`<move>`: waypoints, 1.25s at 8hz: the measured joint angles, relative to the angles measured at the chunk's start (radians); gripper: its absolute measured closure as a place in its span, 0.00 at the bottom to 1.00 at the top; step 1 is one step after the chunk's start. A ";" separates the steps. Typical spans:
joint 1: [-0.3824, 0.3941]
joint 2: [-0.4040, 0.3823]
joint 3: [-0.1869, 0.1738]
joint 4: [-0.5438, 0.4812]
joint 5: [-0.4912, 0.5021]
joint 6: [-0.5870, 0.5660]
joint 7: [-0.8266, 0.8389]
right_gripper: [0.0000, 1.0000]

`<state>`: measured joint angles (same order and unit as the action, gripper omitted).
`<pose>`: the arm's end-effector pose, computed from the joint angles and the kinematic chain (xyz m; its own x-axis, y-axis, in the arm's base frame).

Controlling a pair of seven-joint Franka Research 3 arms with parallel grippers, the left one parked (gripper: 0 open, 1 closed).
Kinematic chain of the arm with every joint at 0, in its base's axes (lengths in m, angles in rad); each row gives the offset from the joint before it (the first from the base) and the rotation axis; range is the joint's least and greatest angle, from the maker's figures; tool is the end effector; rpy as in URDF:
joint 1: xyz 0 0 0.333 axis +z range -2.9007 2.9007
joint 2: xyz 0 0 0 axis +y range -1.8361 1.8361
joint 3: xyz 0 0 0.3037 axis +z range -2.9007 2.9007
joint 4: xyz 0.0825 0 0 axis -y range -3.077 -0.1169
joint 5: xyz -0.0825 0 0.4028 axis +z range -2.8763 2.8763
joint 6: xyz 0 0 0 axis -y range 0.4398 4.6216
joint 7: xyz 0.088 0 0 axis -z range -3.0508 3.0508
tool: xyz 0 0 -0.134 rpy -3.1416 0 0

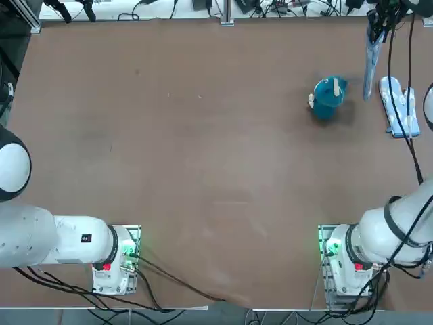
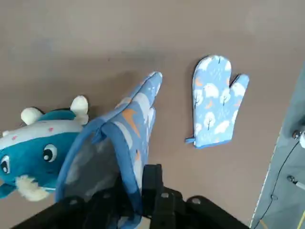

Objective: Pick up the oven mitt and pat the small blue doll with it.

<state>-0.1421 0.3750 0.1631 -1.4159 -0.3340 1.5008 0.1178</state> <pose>0.6468 -0.0454 0.4319 0.9630 -0.1099 -0.2459 -0.0338 -0.9551 0.2944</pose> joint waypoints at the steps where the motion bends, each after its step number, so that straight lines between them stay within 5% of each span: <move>1: 0.015 0.008 0.005 0.000 0.034 -0.004 0.034 0.97; 6: 0.082 0.040 0.009 0.000 0.107 0.030 0.143 0.97; 10: 0.072 0.040 -0.031 0.049 -0.047 0.076 0.141 0.97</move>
<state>-0.0697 0.4153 0.1321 -1.3674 -0.3807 1.5772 0.2590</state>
